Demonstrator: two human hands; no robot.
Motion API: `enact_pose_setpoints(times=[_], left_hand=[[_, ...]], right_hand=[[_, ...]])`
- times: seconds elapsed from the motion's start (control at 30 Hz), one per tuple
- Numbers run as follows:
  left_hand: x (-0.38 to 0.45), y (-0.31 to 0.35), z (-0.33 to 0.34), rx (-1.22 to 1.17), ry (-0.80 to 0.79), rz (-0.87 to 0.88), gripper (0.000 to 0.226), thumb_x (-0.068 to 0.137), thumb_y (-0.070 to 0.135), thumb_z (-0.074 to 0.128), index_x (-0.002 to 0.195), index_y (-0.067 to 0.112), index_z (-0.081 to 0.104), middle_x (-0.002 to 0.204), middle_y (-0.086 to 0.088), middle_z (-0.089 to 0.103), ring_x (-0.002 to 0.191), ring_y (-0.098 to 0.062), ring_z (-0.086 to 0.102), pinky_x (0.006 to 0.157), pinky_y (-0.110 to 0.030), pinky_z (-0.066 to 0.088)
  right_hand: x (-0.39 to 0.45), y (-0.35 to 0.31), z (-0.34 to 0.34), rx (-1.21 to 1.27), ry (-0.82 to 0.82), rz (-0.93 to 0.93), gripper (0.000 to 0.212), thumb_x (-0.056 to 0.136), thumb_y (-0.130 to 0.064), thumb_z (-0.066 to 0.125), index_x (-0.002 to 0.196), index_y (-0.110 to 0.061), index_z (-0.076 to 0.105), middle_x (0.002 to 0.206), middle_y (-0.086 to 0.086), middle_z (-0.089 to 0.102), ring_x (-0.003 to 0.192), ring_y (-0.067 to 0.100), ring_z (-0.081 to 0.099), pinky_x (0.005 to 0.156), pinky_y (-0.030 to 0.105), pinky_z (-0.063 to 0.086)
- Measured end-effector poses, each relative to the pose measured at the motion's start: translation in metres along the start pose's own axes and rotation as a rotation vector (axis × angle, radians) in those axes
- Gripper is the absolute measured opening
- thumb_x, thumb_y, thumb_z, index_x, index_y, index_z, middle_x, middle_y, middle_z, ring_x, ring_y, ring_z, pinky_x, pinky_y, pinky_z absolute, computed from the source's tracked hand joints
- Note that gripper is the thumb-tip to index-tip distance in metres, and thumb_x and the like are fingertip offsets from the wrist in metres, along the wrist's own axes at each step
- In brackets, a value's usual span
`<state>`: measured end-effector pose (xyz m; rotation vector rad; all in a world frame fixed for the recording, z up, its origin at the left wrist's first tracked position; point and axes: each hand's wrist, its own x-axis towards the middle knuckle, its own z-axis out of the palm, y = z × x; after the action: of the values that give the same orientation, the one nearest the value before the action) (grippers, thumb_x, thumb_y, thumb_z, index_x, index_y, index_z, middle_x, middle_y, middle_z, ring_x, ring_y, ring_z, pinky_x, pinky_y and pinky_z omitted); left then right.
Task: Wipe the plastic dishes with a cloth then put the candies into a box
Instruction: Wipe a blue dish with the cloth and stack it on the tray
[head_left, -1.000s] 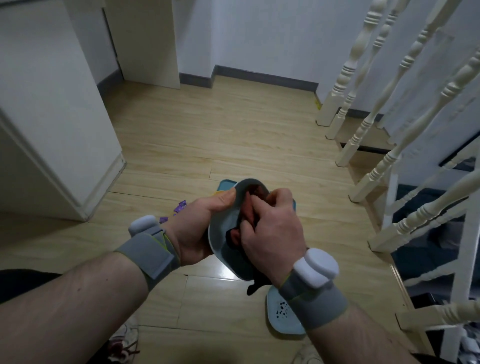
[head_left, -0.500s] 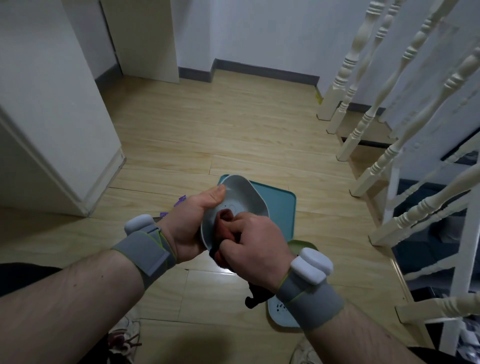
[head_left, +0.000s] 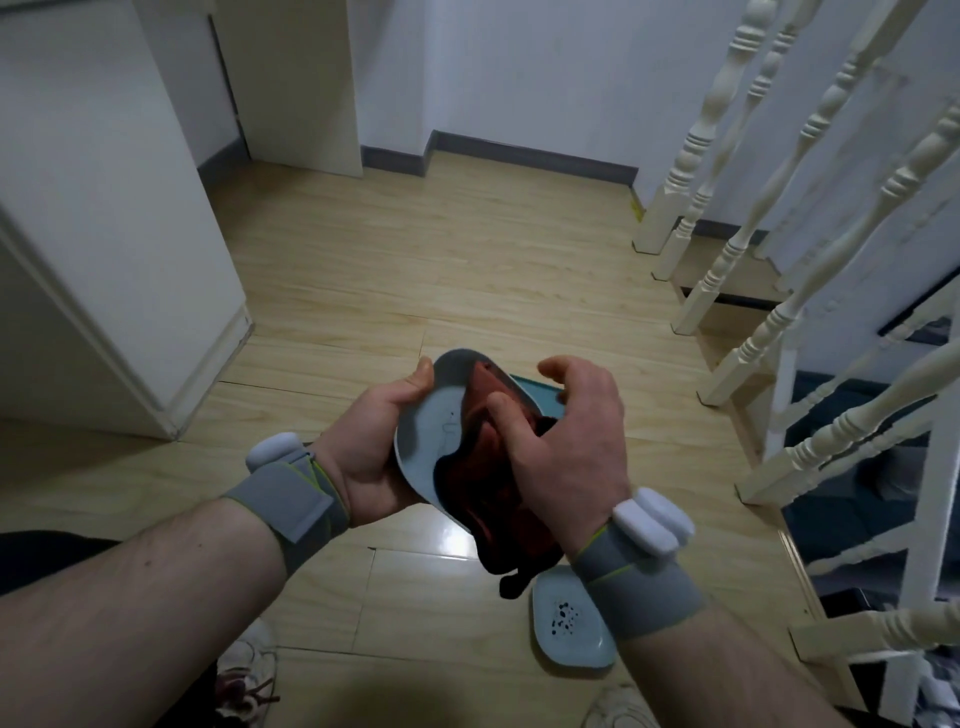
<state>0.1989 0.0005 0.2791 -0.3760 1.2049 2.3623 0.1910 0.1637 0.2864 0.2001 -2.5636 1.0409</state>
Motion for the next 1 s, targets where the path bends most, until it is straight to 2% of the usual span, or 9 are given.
enact_pose_setpoints(times=[0.1, 0.2, 0.27, 0.4, 0.53, 0.7, 0.77, 0.83, 1.0], left_hand=[[0.000, -0.001, 0.000, -0.001, 0.013, 0.019, 0.055, 0.084, 0.054, 0.046, 0.104, 0.012, 0.076, 0.113, -0.014, 0.069, 0.095, -0.029, 0.068, 0.091, -0.044, 0.050], [-0.001, -0.001, 0.002, -0.002, -0.002, 0.051, 0.053, 0.088, 0.050, 0.045, 0.109, 0.011, 0.073, 0.116, -0.015, 0.068, 0.099, -0.029, 0.067, 0.091, -0.043, 0.051], [-0.003, -0.002, 0.005, 0.008, -0.010, 0.054, 0.051, 0.087, 0.049, 0.046, 0.108, 0.011, 0.074, 0.118, -0.016, 0.068, 0.101, -0.029, 0.067, 0.091, -0.043, 0.052], [-0.004, -0.001, 0.009, 0.011, -0.006, 0.064, 0.050, 0.086, 0.047, 0.048, 0.102, 0.009, 0.076, 0.111, -0.015, 0.070, 0.097, -0.027, 0.069, 0.087, -0.040, 0.056], [-0.002, 0.002, 0.005, -0.033, 0.034, 0.040, 0.071, 0.086, 0.049, 0.053, 0.135, -0.002, 0.049, 0.123, -0.020, 0.052, 0.114, -0.033, 0.053, 0.109, -0.048, 0.039], [-0.003, 0.002, 0.004, -0.035, 0.044, 0.061, 0.059, 0.088, 0.049, 0.048, 0.122, 0.003, 0.062, 0.120, -0.023, 0.064, 0.106, -0.034, 0.066, 0.091, -0.044, 0.055], [-0.002, 0.005, 0.004, -0.025, 0.058, 0.107, 0.056, 0.090, 0.050, 0.044, 0.115, 0.005, 0.067, 0.114, -0.020, 0.069, 0.099, -0.031, 0.069, 0.084, -0.041, 0.058], [-0.001, 0.011, 0.003, -0.016, 0.050, 0.164, 0.057, 0.093, 0.051, 0.038, 0.101, 0.010, 0.076, 0.106, -0.016, 0.073, 0.092, -0.028, 0.072, 0.078, -0.039, 0.060], [0.000, 0.007, 0.003, -0.018, -0.015, 0.168, 0.056, 0.085, 0.055, 0.042, 0.093, 0.014, 0.079, 0.107, -0.013, 0.073, 0.093, -0.028, 0.071, 0.083, -0.042, 0.057]], right_hand=[[-0.007, -0.009, -0.001, 0.008, -0.176, -0.101, 0.037, 0.080, -0.054, 0.051, 0.093, -0.021, 0.063, 0.094, -0.003, 0.059, 0.092, 0.018, 0.051, 0.084, 0.033, 0.043], [-0.015, -0.009, 0.002, -0.231, -0.417, -0.215, 0.068, 0.066, -0.054, 0.053, 0.126, -0.020, 0.052, 0.122, 0.000, 0.054, 0.109, 0.023, 0.047, 0.095, 0.038, 0.043], [-0.017, -0.007, 0.005, -0.305, -0.441, -0.211, 0.079, 0.066, -0.046, 0.060, 0.138, -0.019, 0.039, 0.131, 0.004, 0.044, 0.115, 0.027, 0.043, 0.098, 0.041, 0.043], [-0.014, -0.003, 0.009, -0.146, -0.371, -0.211, 0.068, 0.067, -0.020, 0.063, 0.133, -0.011, 0.051, 0.121, 0.008, 0.052, 0.103, 0.030, 0.052, 0.092, 0.042, 0.048], [-0.023, -0.012, 0.012, 0.090, -0.474, -0.303, 0.051, 0.072, -0.013, 0.063, 0.123, -0.014, 0.064, 0.116, 0.002, 0.062, 0.101, 0.020, 0.059, 0.090, 0.031, 0.050], [-0.008, -0.020, -0.004, 0.196, -0.764, -0.042, 0.043, 0.067, -0.009, 0.068, 0.106, -0.029, 0.074, 0.094, -0.007, 0.070, 0.091, 0.011, 0.064, 0.087, 0.027, 0.052], [-0.001, -0.022, -0.016, 0.132, -0.725, 0.023, 0.039, 0.059, -0.021, 0.063, 0.096, -0.031, 0.075, 0.083, -0.009, 0.071, 0.083, 0.012, 0.065, 0.080, 0.028, 0.055], [0.007, -0.025, -0.025, 0.098, -0.537, 0.079, 0.040, 0.055, -0.029, 0.056, 0.090, -0.029, 0.074, 0.081, -0.007, 0.072, 0.082, 0.016, 0.066, 0.077, 0.031, 0.055], [0.015, -0.019, -0.022, -0.100, -0.306, 0.098, 0.031, 0.071, -0.021, 0.064, 0.101, -0.026, 0.071, 0.103, 0.001, 0.070, 0.099, 0.024, 0.063, 0.084, 0.025, 0.047]])
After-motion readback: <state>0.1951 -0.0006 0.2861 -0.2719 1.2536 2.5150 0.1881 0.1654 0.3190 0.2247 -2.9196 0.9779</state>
